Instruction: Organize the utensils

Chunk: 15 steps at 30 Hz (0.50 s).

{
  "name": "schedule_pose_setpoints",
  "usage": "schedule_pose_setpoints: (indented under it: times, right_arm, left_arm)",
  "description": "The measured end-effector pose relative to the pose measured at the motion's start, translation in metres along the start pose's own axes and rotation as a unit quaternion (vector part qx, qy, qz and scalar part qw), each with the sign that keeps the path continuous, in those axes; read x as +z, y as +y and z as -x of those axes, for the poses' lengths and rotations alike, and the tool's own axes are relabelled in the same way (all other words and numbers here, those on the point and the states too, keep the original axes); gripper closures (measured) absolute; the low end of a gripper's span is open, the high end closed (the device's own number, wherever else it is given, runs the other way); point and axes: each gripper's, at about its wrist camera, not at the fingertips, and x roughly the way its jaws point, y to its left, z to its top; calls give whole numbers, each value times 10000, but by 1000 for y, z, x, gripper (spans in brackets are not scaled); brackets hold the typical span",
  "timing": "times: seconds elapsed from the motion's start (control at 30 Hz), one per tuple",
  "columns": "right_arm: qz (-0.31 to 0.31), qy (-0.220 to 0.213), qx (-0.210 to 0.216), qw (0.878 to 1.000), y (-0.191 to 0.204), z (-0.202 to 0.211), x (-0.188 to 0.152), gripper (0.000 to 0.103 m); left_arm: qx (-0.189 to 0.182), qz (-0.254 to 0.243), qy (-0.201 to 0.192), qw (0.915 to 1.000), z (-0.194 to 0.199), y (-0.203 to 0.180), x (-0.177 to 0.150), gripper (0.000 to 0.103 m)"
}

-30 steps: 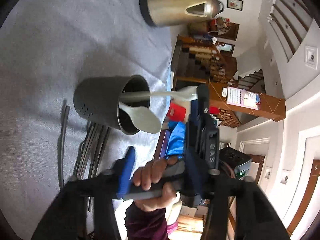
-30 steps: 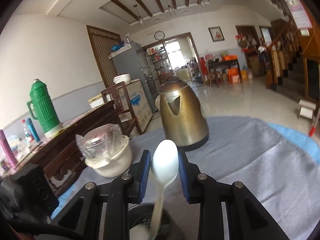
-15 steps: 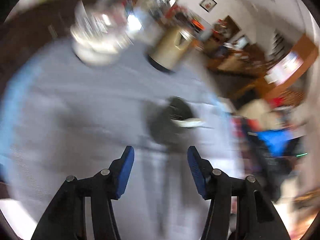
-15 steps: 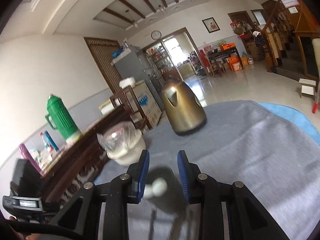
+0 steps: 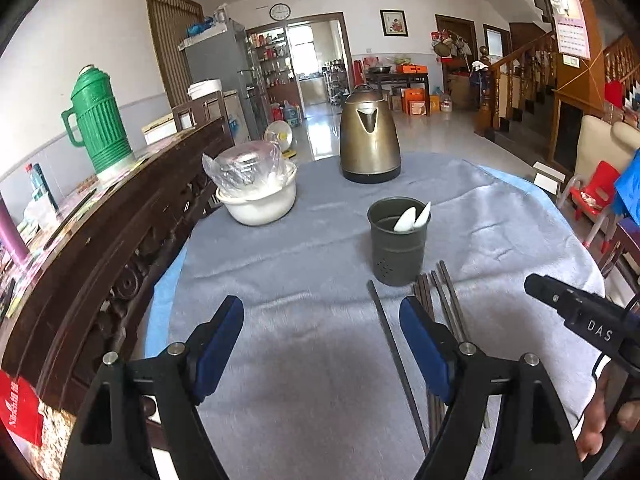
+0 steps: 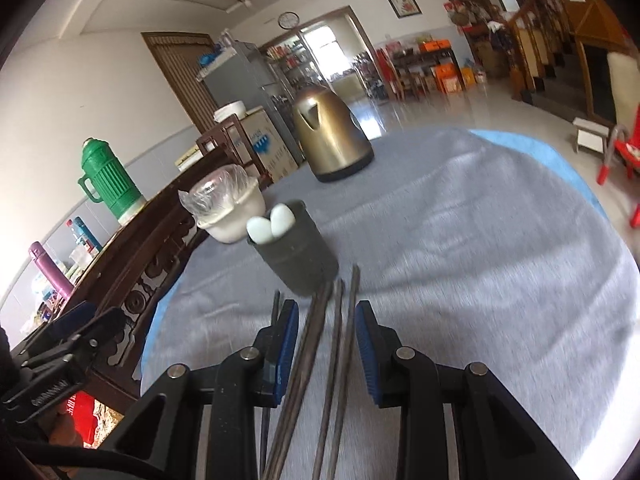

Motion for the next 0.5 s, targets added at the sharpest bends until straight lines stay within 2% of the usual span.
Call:
schedule_pose_setpoints:
  times: [0.07,0.1,0.13,0.17,0.27,0.5]
  right_arm:
    - [-79,46,21,10000,-3,5,-4,68]
    - [-131,65,27,9999,-4,7,-6,61]
    - [-197,77,31,9998,-6,10,-7,45]
    - [-249,51,41,9997,-6,14,-8,40]
    - [-166,-215,8,9996,0,31,-10,39]
    - [133,-488,-92,9987,20,65,-13,42]
  left_arm:
    - [88,25,20,10000,6,-1,-3,22]
    - [104,29,27,9999,7,-1,-4,22]
    - [116,34,30,9999,10,-2,-6,22]
    - [130,42,33,9999,13,-2,-8,22]
    - [179,85,-1,9998,22,-1,-11,22]
    - [384,201,-133,9990,47,5,-20,22]
